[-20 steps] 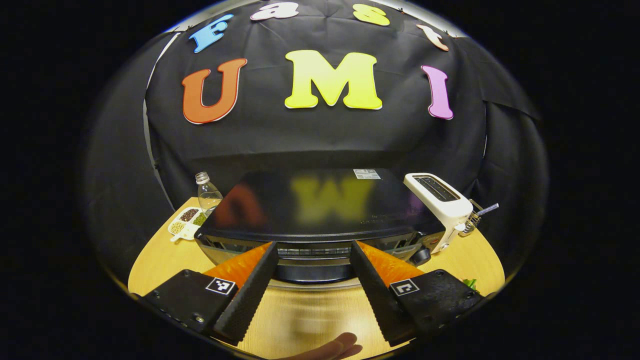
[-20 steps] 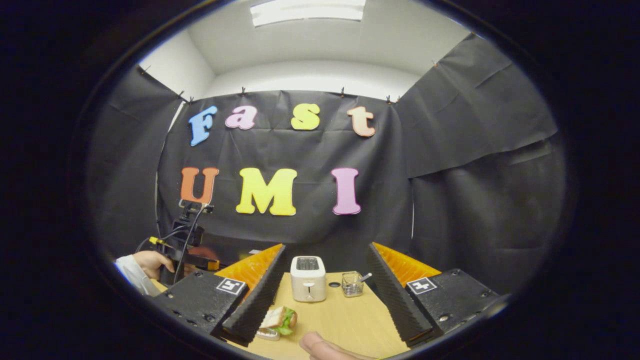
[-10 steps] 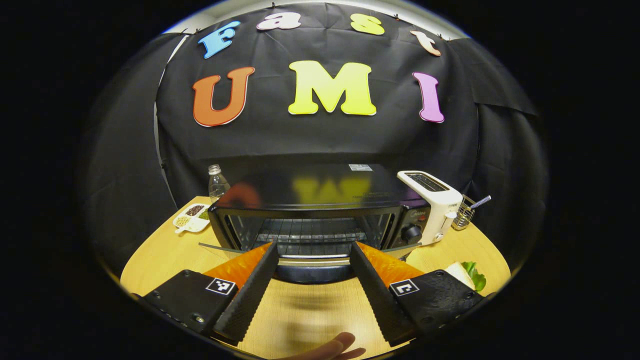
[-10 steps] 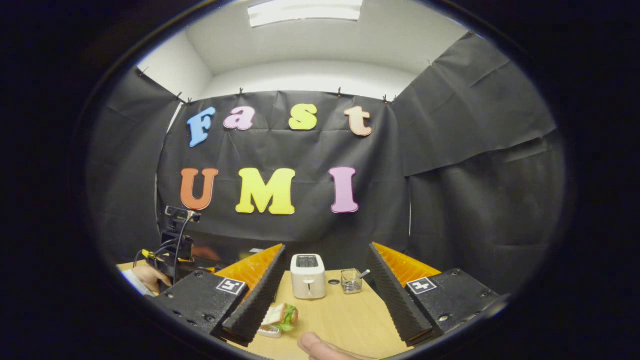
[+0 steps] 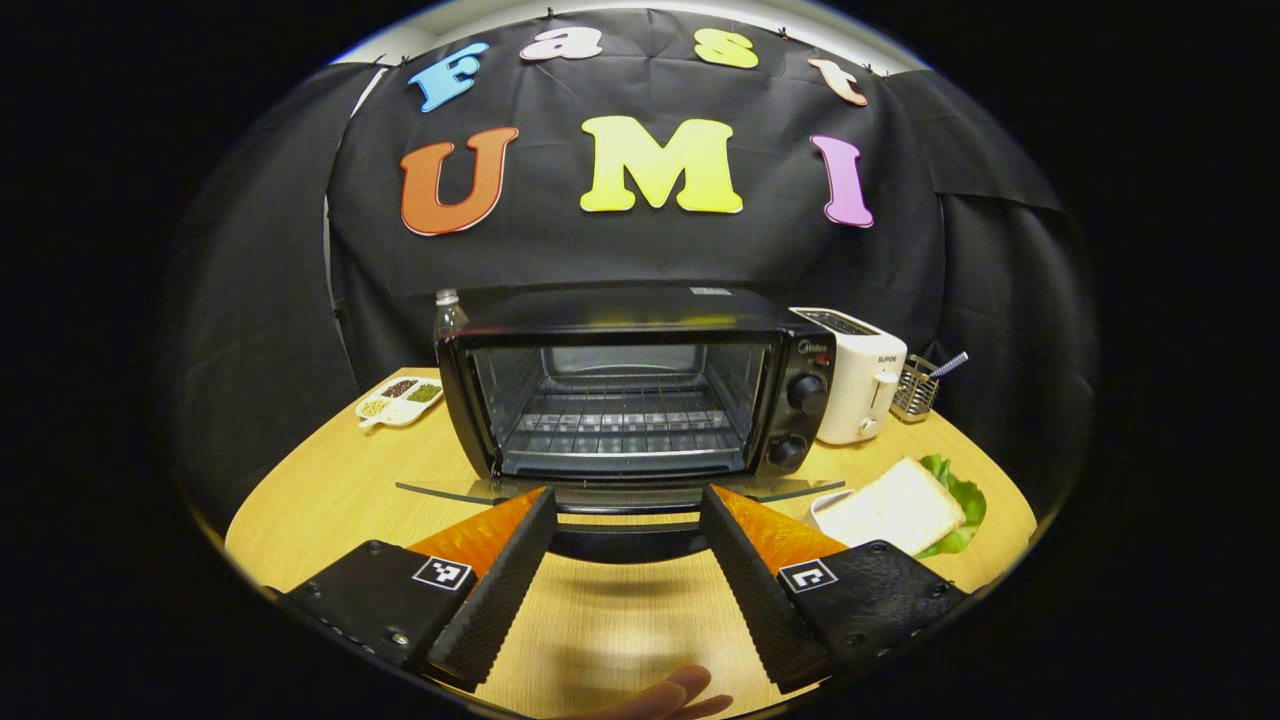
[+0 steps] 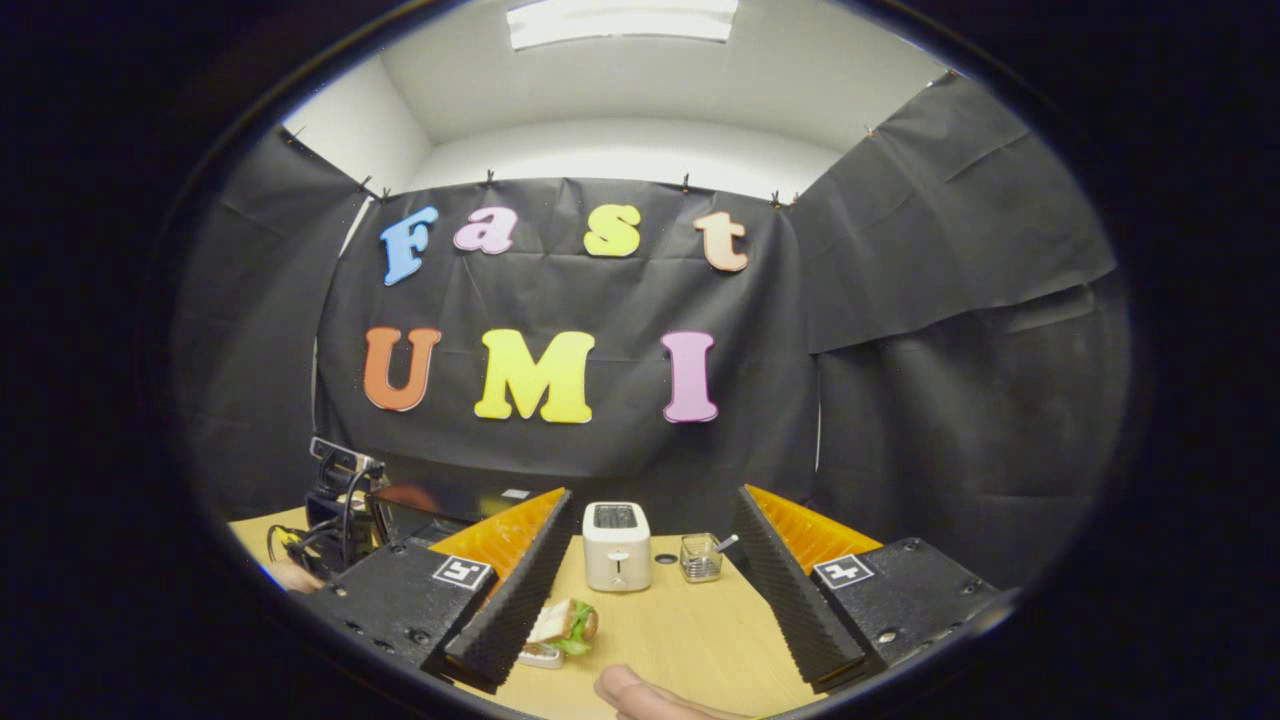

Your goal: Open the electric oven with the left hand, put the food in, and close the electric oven.

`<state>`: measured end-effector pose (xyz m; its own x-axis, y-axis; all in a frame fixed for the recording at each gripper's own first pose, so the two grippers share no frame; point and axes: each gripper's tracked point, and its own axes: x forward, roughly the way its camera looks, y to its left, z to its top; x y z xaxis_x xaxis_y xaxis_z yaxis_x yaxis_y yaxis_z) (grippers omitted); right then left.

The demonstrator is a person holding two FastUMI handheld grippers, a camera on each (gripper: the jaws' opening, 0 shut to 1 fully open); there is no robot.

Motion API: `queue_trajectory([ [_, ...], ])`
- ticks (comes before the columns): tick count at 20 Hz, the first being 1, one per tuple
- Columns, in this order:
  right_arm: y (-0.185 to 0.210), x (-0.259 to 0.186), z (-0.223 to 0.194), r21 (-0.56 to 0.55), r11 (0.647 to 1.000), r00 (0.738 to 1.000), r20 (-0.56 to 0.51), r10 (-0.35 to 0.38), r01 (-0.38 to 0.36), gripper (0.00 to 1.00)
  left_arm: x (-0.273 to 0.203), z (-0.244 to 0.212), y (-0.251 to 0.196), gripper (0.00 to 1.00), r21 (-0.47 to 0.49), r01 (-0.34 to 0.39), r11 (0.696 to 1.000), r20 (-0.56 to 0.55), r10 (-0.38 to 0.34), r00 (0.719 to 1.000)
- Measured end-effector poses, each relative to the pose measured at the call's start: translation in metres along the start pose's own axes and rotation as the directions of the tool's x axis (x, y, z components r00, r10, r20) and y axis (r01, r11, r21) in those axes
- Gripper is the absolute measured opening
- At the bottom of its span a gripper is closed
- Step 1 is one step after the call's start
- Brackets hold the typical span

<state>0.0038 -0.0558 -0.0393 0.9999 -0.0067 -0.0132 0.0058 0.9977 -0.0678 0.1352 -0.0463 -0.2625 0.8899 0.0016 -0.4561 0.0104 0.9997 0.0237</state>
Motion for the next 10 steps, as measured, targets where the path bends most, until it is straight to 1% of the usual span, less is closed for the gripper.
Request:
queue_trajectory([
  [2, -0.001, -0.003, -0.002, -0.006, 1.0, 1.0, -0.003, -0.002, 0.002, 1.0, -0.003, -0.01, 0.0, 0.96, -0.002, 0.0, 1.0, 0.008, 0.0, 1.0],
  [6, 0.001, -0.003, -0.008, 0.0, 1.0, 1.0, -0.012, 0.001, -0.001, 1.0, -0.005, -0.04, -0.002, 0.95, -0.01, 0.0, 1.0, -0.026, 0.0, 1.0],
  [10, 0.003, -0.001, -0.013, -0.01, 1.0, 1.0, -0.029, 0.002, -0.003, 1.0, -0.001, -0.073, -0.005, 0.94, -0.025, 0.001, 1.0, -0.103, -0.004, 0.995],
])
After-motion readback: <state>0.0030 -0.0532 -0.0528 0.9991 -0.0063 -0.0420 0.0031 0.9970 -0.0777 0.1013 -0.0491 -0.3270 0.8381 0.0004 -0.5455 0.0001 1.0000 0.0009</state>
